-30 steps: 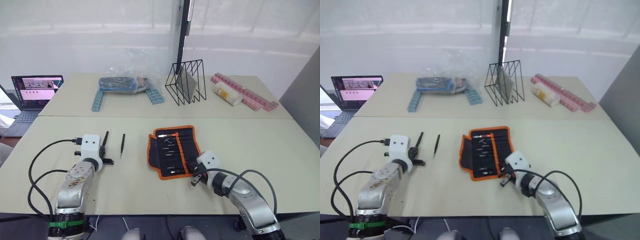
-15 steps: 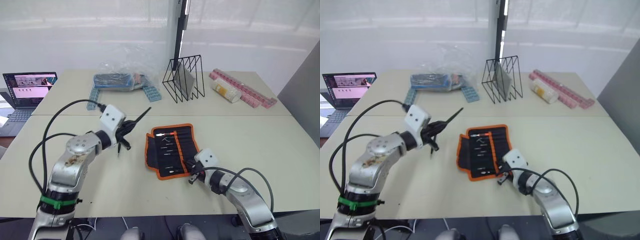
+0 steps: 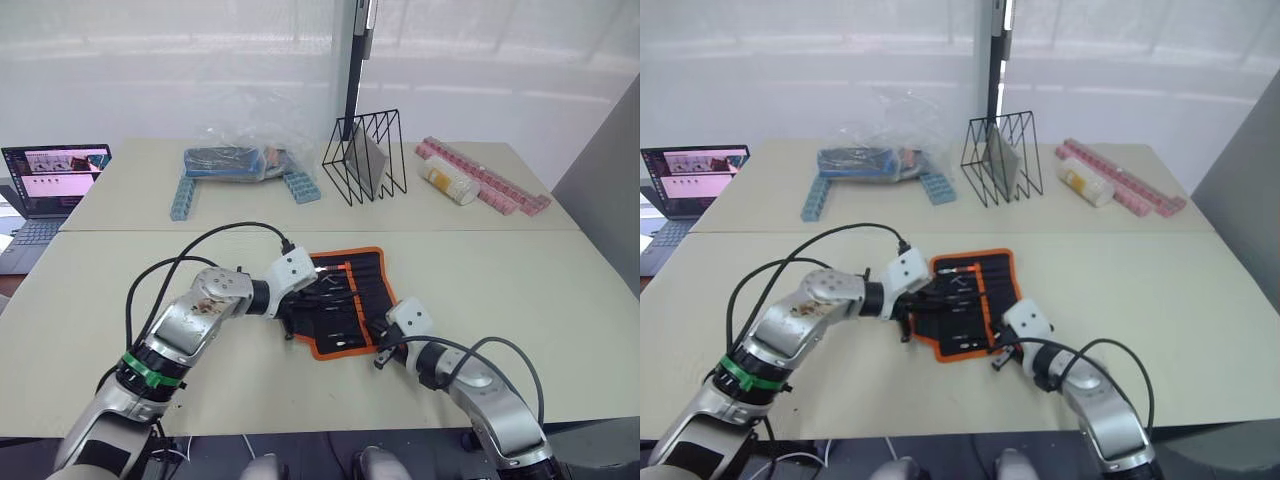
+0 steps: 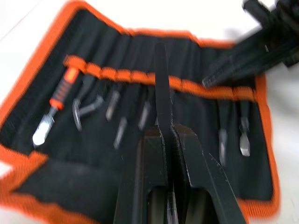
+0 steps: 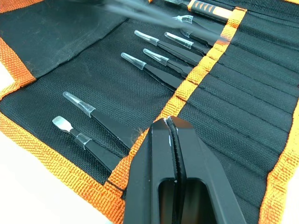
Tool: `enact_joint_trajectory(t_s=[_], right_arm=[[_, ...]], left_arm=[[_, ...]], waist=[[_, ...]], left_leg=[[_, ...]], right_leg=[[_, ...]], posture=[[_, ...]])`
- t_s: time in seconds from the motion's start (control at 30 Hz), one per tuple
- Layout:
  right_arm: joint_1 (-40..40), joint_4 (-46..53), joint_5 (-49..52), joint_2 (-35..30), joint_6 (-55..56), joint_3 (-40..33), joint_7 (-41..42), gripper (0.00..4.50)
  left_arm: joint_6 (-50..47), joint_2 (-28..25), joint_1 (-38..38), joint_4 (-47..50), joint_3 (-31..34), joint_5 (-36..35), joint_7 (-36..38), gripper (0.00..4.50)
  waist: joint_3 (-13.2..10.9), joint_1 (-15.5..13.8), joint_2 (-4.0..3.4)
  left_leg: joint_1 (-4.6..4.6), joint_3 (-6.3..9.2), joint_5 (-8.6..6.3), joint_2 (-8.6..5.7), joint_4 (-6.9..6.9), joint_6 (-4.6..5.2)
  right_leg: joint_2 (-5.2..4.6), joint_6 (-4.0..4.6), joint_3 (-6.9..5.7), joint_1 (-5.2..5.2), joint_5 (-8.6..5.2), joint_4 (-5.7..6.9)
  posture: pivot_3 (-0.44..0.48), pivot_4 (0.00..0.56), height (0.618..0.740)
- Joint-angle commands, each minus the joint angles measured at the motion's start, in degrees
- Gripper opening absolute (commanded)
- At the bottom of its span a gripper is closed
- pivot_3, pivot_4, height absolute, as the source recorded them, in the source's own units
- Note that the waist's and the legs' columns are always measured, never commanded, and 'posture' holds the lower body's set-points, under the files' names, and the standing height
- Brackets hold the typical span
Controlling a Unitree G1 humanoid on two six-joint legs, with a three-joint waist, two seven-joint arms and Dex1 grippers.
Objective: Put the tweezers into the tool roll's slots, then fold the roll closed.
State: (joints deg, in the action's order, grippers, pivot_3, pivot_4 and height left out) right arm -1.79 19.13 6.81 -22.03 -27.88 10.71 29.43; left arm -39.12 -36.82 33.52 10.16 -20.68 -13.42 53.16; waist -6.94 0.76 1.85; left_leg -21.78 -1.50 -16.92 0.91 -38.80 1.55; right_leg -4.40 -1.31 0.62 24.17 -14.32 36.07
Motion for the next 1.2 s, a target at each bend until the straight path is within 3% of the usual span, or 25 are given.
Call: enact_joint_trajectory(t_s=[0.03, 0.6, 1.2], right_arm=[[2.3, -2.2, -0.5, 0.0, -3.1, 2.3, 0.0, 0.00], [10.0, 5.9, 0.4, -0.8, -4.6, 3.0, -1.4, 0.00], [9.3, 3.8, -0.9, 0.3, -6.4, 4.2, -3.2, 0.00]], left_arm=[[-0.5, -2.3, 0.5, 3.4, -0.8, 1.0, 2.5, 0.04], [-0.6, -4.8, 3.7, 2.6, -7.6, 8.7, 6.8, 0.04], [-0.1, -1.7, 8.9, -3.0, -12.3, 14.3, 11.0, 0.04]], waist=[[0.0, -0.1, 0.00], [0.0, 0.0, 0.01], [0.0, -0.1, 0.06]], left_leg=[[0.01, 0.00, 0.00, -0.01, -0.01, 0.00], [0.05, -0.03, -0.01, -0.04, -0.15, 0.03], [0.53, -0.12, -0.01, -0.08, -0.20, 0.03]], right_leg=[[-0.01, 0.00, 0.00, -0.02, 0.00, 0.00], [0.12, -0.03, 0.03, -0.05, -0.02, 0.10], [0.20, -0.03, 0.14, -0.46, -0.03, 0.25]], posture=[[0.000, 0.150, 0.722], [0.000, 0.150, 0.722], [0.000, 0.150, 0.722]])
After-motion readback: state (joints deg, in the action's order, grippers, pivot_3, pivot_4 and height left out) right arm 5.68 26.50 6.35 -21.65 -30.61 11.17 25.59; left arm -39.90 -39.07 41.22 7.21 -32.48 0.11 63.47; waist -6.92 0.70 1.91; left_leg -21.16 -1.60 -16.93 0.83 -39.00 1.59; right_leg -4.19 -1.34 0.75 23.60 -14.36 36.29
